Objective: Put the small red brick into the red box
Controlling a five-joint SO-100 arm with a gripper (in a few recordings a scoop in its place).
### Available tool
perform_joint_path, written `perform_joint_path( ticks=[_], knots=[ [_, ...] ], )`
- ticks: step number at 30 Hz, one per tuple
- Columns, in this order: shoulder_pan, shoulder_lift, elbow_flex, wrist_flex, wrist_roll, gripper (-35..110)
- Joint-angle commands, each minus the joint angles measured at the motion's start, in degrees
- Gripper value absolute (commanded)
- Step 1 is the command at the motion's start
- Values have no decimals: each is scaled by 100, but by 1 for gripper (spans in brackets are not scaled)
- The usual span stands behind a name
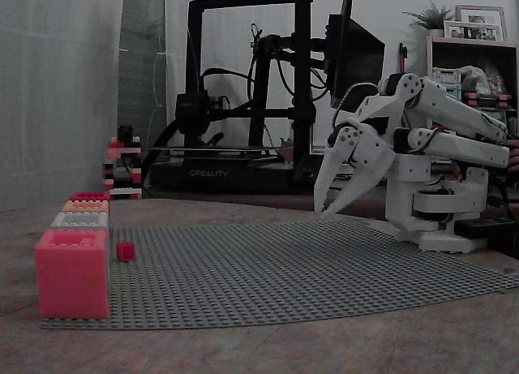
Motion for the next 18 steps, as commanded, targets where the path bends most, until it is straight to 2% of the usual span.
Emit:
perform_joint_path(
  ticks=[1, 15, 18],
  knots=[
    [-62, 62, 0, 123, -18, 0],
    [-62, 62, 0, 123, -26, 0],
    [-62, -44, -26, -158, 229, 0]
  ],
)
